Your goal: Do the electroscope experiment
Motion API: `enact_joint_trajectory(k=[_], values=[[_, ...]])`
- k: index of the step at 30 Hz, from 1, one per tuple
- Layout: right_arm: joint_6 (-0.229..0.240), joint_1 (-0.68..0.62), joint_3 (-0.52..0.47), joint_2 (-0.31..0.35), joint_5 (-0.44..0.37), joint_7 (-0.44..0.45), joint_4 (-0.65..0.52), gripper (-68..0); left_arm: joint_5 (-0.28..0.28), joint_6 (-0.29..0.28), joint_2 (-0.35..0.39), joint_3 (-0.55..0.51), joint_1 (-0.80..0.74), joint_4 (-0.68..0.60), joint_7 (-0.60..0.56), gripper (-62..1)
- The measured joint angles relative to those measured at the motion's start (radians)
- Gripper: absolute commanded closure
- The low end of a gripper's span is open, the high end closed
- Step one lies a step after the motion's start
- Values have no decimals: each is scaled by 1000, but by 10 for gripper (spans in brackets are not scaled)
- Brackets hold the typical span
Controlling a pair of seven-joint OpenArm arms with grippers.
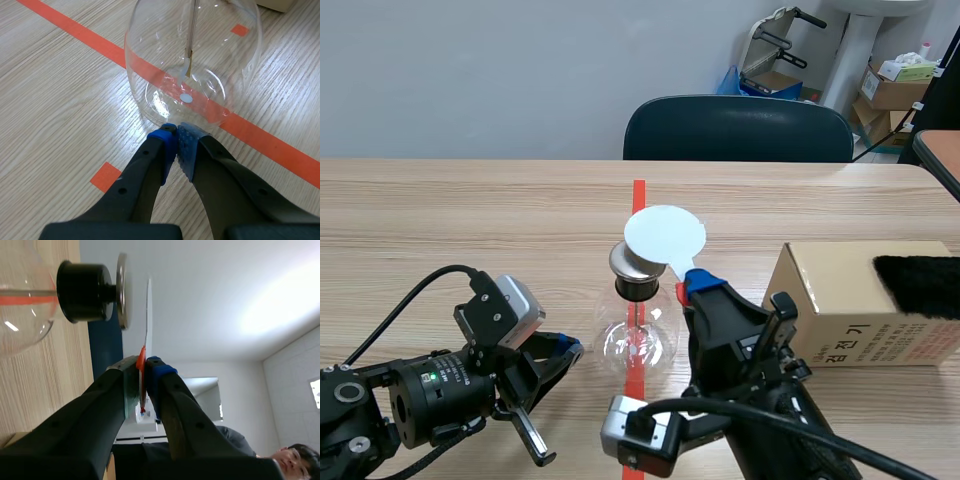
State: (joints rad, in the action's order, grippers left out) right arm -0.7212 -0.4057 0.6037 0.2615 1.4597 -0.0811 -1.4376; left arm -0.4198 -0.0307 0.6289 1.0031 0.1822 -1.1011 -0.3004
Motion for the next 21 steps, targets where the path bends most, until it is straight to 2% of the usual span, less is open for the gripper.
enact_joint_trajectory(k=[7,10,21], values=[[3,-5,0,2,0,58,-1,-10,0,0,0,0,0,0,0,-16],[30,-5,0,2,0,76,-1,-10,0,0,0,0,0,0,0,-16],[29,-5,0,2,0,78,-1,-10,0,0,0,0,0,0,0,-16]])
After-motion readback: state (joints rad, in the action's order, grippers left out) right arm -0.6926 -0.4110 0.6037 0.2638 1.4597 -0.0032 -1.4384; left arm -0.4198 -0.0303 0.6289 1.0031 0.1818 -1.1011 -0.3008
